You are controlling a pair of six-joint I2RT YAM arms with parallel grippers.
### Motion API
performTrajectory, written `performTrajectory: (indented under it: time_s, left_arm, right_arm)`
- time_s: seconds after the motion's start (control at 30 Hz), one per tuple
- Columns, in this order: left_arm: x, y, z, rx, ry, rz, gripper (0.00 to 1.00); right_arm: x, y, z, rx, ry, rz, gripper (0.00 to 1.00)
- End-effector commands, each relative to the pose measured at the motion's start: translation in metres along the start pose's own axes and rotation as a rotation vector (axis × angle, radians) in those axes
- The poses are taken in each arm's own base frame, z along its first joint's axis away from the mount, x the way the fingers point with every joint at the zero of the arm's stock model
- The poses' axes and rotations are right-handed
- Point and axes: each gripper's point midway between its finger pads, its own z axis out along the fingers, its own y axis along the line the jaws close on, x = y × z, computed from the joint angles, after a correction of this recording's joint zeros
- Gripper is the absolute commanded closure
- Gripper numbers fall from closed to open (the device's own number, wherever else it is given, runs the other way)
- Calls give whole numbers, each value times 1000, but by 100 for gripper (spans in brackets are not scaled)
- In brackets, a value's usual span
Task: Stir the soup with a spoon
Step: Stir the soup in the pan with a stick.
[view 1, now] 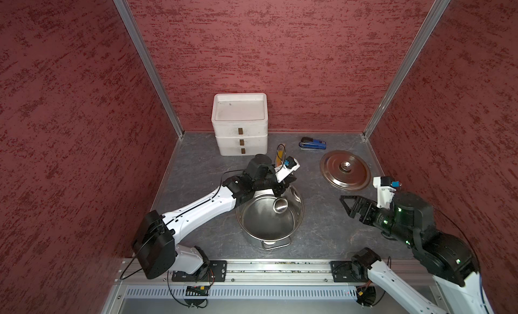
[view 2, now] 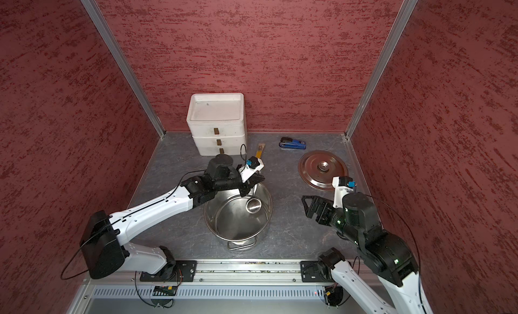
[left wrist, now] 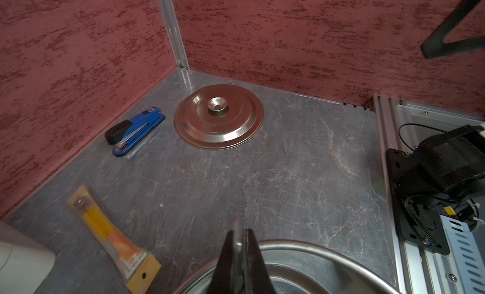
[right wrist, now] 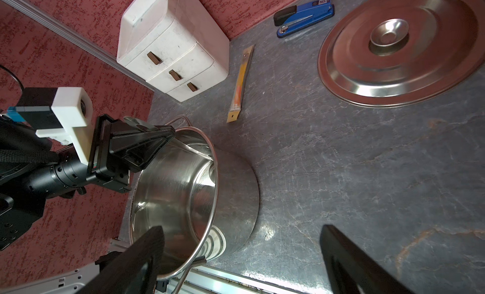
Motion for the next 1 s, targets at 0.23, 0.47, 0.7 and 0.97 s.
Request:
performTrajectory:
  time_s: [0.23,0.47,0.7,0.97]
  left_arm:
    - [-15,-92,-7,157,-18,114,100]
    - [25,-113,-46,114,46,122,100]
    - [73,-85,-94,-33,132,144,100]
    - [87,-23,-117,-160,136,102,100]
  right_arm:
    - [-2,-1,-4,-1,-20,10,3]
    - [-2,1,1,-6,-13,8,3]
    - [-5,7,8,-13,2,1,3]
    - [-11,16,12,-30,9,-5,3]
